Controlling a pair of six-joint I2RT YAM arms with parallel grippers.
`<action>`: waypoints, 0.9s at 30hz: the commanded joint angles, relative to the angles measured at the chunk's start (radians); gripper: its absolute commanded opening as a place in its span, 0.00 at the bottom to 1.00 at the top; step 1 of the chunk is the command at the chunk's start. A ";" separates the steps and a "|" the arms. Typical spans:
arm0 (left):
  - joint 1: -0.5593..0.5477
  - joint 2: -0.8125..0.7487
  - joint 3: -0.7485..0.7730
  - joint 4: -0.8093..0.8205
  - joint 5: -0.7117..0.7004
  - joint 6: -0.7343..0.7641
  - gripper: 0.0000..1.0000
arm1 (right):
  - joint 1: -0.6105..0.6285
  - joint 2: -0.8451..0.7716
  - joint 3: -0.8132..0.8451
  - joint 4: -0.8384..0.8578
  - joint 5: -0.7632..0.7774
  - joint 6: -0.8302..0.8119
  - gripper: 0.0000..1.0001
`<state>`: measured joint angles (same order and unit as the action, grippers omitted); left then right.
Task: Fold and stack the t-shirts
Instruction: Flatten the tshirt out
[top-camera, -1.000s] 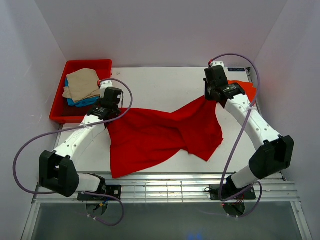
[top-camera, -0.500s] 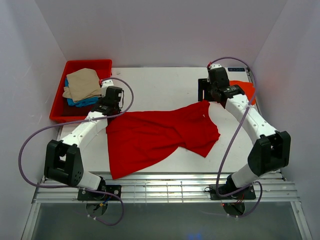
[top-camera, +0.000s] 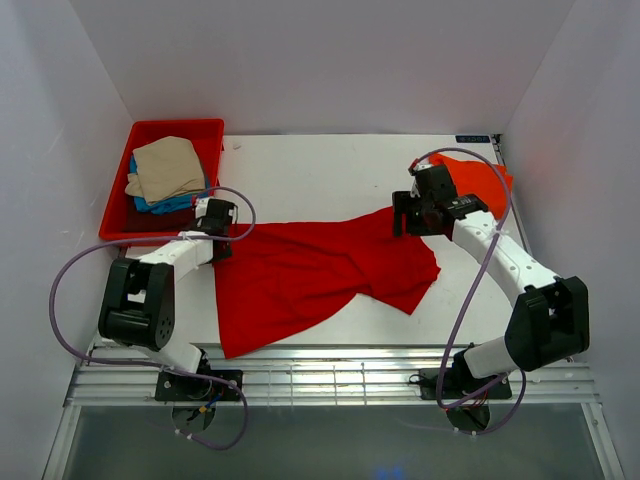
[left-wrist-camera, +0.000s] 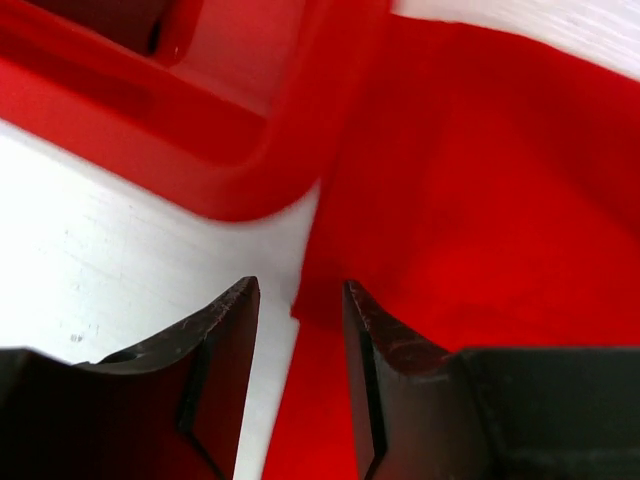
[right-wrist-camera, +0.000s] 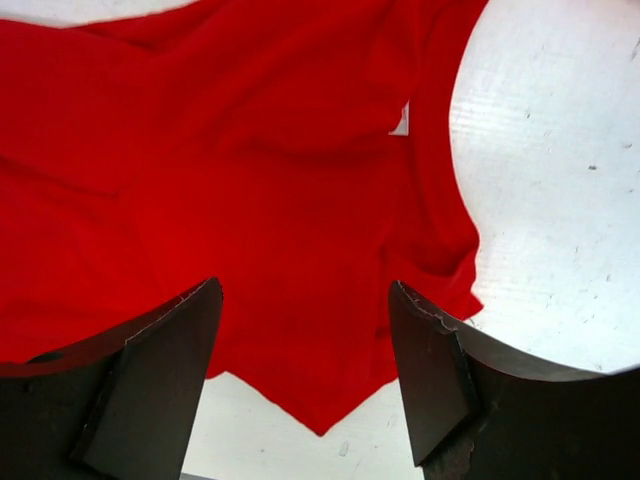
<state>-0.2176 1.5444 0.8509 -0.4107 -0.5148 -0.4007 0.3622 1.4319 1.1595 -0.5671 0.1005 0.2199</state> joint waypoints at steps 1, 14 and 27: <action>0.076 0.039 0.010 0.076 0.094 0.008 0.50 | 0.007 -0.033 -0.026 0.003 -0.028 0.027 0.73; 0.127 0.042 -0.010 0.124 0.231 0.025 0.41 | 0.007 -0.014 -0.043 -0.010 -0.004 0.033 0.73; 0.127 0.039 -0.013 0.039 0.188 0.005 0.07 | 0.007 0.019 -0.073 -0.053 -0.008 0.064 0.71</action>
<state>-0.0937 1.6081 0.8478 -0.3046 -0.3141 -0.3927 0.3672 1.4372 1.0966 -0.5934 0.0948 0.2626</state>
